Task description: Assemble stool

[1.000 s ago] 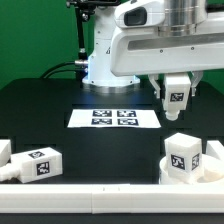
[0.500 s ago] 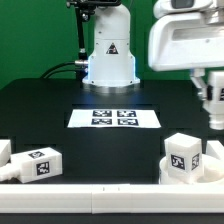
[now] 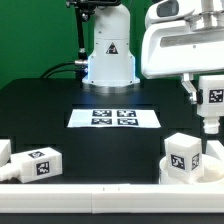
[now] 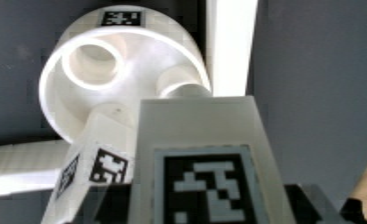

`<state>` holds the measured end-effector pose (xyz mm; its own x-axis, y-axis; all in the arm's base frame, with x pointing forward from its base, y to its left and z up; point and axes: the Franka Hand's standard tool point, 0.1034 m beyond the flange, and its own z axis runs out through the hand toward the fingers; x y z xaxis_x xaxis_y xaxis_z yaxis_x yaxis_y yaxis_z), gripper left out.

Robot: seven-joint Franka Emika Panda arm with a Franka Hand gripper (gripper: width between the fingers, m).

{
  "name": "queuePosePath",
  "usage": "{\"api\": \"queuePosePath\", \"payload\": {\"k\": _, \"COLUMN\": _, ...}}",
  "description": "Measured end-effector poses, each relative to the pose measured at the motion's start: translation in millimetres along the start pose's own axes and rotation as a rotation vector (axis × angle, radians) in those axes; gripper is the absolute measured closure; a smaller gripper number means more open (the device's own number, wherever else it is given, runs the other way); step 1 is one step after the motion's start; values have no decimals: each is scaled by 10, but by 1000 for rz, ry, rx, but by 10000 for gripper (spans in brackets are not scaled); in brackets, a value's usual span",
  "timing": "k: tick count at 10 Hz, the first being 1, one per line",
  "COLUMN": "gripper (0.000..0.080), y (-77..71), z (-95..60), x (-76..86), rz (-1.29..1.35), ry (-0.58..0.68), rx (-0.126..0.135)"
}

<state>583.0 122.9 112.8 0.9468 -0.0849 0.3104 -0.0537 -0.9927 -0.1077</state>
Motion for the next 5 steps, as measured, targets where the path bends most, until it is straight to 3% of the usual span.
{"api": "queuePosePath", "payload": {"k": 2, "gripper": 479, "y": -138, "z": 66, "x": 448, "rz": 10, "ry": -41, "rx": -6}}
{"api": "queuePosePath", "payload": {"k": 5, "gripper": 479, "y": -127, "z": 95, "x": 425, "rz": 9, "ry": -36, "rx": -6}}
